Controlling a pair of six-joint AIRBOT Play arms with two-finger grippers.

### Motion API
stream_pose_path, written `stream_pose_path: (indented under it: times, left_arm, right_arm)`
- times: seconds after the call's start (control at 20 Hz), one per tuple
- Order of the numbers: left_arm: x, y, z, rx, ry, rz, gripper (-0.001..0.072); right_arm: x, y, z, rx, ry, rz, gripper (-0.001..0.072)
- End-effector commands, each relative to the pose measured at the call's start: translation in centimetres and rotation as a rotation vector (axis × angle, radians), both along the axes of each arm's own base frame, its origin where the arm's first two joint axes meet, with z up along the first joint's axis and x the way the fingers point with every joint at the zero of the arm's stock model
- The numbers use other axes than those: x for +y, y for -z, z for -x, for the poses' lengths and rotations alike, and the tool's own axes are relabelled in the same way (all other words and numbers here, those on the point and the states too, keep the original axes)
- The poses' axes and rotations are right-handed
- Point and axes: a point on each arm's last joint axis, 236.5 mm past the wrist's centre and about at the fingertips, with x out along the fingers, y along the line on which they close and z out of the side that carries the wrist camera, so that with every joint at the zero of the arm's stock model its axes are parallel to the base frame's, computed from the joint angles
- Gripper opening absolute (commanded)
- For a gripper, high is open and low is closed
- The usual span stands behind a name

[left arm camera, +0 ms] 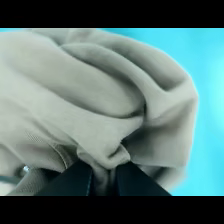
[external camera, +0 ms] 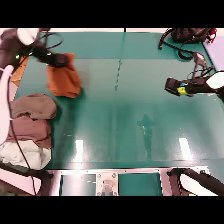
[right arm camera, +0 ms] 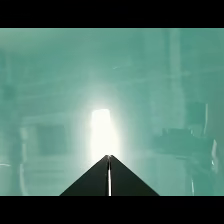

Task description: Fold the shirts.

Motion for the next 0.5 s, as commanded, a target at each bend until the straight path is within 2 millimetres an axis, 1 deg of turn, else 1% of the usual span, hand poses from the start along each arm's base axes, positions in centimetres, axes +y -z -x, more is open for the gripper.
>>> stream_pose_path:
  times: [0.0,0.05,0.1,0.15,0.2,0.25,0.3,0.35,0.4,0.45]
  left_arm:
    - [-13.0,-3.3,5.4,0.06,0.207,0.162,0.0028]
    - [-15.9,-2.9,6.7,0.067,0.256,0.162,0.0028]
    - [-18.2,-2.4,7.9,0.068,0.297,0.163,0.0028]
    - [-20.4,-1.6,9.0,0.066,0.33,0.167,0.003]
    - [-22.1,-0.6,9.8,0.068,0.352,0.169,0.0032]
    - [-23.3,0.5,10.5,0.069,0.366,0.17,0.0235]
    - [-24.1,1.7,11.0,0.075,0.368,0.17,0.056]
    - [-24.5,3.1,11.5,0.092,0.365,0.167,0.072]
    - [-24.3,4.1,11.9,0.114,0.364,0.158,0.072]
    - [-23.7,4.6,12.1,0.137,0.361,0.146,0.072]
  right_arm:
    - [-3.4,-0.7,0.5,0.022,0.042,0.015,0.0014]
    - [-3.9,-0.5,0.8,0.034,0.054,0.013,0.0014]
    - [-4.3,-0.4,1.0,0.046,0.062,0.01,0.0014]
    - [-4.5,-0.3,1.3,0.055,0.066,0.008,0.0014]
    - [-4.5,-0.1,1.5,0.066,0.065,0.006,0.0014]
    - [-4.4,0.0,1.7,0.076,0.062,0.004,0.0015]
    - [-4.3,0.1,1.9,0.086,0.058,0.001,0.0027]
    - [-4.2,0.1,2.0,0.092,0.056,0.0,0.0124]
    - [-4.2,0.2,2.2,0.098,0.054,-0.001,0.0243]
    - [-4.1,0.3,2.3,0.105,0.052,-0.003,0.03]
